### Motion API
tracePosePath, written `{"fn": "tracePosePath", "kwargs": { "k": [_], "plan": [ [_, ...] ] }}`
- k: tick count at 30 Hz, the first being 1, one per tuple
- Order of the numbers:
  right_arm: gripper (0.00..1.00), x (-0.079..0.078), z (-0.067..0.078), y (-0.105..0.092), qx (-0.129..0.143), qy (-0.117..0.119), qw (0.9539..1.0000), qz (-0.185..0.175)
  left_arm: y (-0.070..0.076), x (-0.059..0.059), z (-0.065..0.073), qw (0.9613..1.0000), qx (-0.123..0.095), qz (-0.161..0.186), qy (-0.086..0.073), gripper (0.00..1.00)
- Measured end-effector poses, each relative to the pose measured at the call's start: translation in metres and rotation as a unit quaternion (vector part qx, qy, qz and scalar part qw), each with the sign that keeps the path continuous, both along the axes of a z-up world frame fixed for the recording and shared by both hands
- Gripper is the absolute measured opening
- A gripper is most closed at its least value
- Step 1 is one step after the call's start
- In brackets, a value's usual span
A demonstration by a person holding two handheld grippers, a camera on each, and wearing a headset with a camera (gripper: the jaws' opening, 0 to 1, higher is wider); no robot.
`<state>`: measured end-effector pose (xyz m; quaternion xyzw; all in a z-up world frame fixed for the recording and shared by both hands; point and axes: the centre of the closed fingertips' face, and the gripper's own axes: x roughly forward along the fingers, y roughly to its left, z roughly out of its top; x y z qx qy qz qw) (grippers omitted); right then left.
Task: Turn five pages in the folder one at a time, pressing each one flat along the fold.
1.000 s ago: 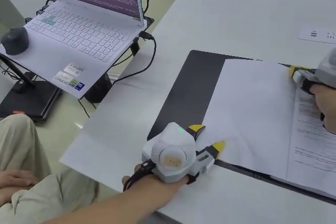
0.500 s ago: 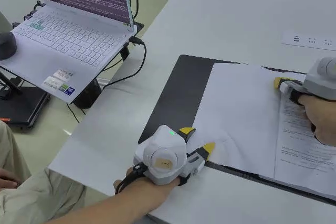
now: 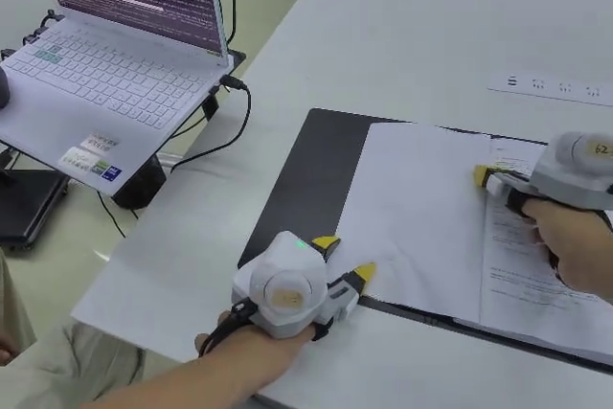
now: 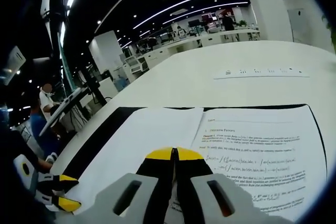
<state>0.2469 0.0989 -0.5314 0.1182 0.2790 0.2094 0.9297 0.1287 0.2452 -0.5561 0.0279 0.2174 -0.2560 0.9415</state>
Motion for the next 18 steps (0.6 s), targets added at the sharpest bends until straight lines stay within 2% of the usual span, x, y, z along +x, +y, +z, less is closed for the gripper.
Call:
{"fn": "tracePosePath", "kwargs": {
  "k": [8, 18],
  "plan": [
    [0.0, -0.011, 0.004, 0.0, 0.0, 0.002, 1.0, -0.001, 0.0, 0.0, 0.001, 1.0, 0.0, 0.0, 0.001, 0.32],
    [0.0, -0.026, -0.002, 0.003, 0.0, 0.009, 0.9999, 0.009, 0.0, 0.0, 0.0, 1.0, 0.0, 0.0, 0.003, 0.32]
  ]
}}
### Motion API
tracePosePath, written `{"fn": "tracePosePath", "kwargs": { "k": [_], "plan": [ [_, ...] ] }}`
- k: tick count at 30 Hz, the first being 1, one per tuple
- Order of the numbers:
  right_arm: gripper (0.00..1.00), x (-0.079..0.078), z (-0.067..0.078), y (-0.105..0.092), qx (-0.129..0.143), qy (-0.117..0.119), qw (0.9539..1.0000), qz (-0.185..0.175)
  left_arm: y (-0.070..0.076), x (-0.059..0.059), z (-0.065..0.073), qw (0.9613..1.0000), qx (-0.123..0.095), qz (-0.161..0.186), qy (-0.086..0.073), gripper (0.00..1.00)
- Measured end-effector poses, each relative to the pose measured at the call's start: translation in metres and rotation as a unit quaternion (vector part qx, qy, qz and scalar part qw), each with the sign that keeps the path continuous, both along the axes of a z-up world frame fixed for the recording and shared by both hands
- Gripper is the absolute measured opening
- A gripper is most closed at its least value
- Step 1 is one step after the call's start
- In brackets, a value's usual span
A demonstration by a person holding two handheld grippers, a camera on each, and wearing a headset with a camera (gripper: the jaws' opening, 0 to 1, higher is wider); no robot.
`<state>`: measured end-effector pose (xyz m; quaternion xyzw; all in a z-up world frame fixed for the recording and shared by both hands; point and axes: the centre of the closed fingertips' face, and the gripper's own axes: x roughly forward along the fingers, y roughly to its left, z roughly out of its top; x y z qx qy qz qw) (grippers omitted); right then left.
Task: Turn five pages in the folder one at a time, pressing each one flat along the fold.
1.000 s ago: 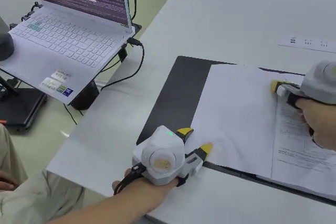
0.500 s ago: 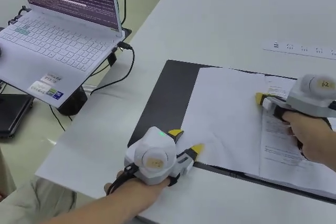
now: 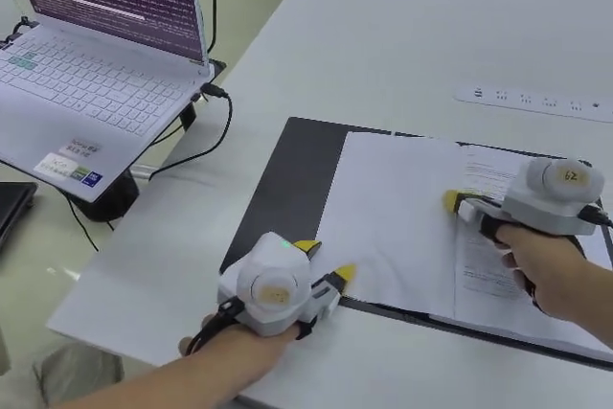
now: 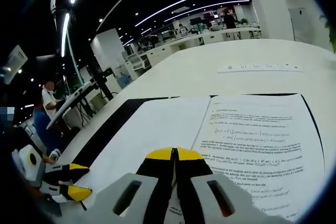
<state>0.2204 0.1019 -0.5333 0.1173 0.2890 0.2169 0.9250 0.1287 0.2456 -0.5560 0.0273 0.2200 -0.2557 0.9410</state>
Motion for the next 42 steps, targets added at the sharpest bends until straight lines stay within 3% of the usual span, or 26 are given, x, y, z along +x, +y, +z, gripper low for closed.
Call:
{"fn": "tracePosePath", "kwargs": {
  "k": [42],
  "plan": [
    [0.0, -0.086, -0.014, 0.002, 0.012, 0.017, 0.9996, 0.018, -0.001, -0.001, 0.001, 1.0, 0.001, 0.001, 0.001, 0.32]
  ]
}}
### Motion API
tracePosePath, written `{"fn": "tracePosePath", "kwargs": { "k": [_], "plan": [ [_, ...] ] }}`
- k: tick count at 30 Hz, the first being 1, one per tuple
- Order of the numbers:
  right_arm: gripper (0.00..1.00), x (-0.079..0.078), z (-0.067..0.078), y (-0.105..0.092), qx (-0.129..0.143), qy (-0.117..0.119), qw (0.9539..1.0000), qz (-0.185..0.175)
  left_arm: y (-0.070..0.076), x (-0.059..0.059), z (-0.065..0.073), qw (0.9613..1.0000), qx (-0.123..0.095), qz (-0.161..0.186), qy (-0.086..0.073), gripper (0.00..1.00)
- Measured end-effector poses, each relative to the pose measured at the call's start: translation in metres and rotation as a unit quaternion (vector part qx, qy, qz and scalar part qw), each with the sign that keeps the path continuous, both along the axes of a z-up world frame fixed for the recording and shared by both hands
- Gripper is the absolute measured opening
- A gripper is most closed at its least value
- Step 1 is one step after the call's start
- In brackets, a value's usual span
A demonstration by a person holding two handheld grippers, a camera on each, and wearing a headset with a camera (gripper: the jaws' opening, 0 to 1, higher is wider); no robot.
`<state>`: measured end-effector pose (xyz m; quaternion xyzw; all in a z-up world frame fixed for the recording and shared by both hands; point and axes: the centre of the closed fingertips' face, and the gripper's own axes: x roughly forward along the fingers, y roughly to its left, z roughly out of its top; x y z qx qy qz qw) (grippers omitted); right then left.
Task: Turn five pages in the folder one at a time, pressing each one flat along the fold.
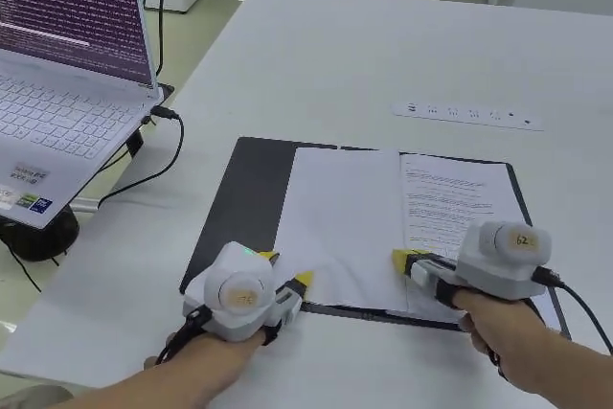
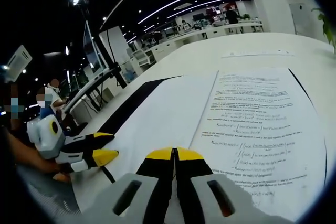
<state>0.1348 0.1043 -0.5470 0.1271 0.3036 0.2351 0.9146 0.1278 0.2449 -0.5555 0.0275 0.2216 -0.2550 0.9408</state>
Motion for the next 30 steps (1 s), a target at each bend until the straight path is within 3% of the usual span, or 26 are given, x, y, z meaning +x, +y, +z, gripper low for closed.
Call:
{"fn": "tracePosePath", "kwargs": {
  "k": [15, 30],
  "plan": [
    [0.0, -0.042, -0.001, 0.002, 0.009, 0.01, 0.9999, 0.008, 0.0, 0.0, 0.0, 1.0, -0.001, 0.002, 0.001, 0.32],
    [0.0, -0.067, -0.002, 0.004, 0.008, 0.018, 0.9994, 0.028, 0.0, 0.0, 0.0, 1.0, -0.001, 0.003, 0.0, 0.32]
  ]
}}
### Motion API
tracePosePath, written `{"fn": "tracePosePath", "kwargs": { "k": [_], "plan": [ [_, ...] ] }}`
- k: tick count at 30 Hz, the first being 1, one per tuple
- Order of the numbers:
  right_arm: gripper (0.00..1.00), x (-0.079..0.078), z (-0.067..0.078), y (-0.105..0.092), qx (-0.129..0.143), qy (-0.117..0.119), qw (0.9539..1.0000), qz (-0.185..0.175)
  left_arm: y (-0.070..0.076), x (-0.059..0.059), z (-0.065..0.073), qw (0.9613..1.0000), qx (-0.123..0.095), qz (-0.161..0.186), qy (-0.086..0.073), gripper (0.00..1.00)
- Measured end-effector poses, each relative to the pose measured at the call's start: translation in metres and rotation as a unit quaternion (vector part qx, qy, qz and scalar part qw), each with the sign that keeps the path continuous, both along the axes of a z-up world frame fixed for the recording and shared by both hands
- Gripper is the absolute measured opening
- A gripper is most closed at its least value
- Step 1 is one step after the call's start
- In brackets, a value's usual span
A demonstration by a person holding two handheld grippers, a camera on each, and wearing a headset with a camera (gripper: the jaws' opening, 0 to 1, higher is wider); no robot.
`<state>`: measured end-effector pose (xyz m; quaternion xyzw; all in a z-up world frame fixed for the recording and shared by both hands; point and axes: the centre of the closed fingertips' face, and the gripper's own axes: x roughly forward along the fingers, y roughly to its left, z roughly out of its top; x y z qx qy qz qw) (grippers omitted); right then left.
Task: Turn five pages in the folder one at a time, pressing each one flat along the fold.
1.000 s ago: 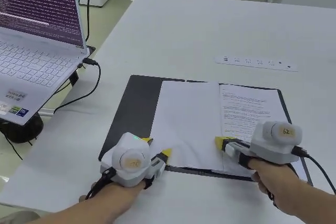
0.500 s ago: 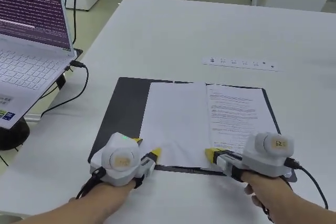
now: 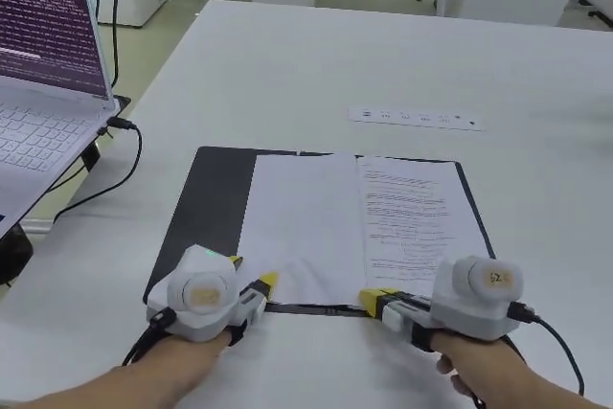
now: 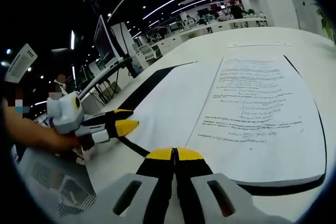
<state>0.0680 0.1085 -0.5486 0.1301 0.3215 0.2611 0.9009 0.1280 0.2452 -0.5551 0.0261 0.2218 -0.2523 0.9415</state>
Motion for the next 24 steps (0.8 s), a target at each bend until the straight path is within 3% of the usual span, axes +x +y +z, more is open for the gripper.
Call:
{"fn": "tracePosePath", "kwargs": {
  "k": [24],
  "plan": [
    [0.0, -0.0105, -0.0001, 0.0006, 0.005, 0.009, 0.9999, 0.002, 0.0004, 0.0001, -0.0003, 1.0, 0.0, 0.001, 0.002, 0.32]
  ]
}}
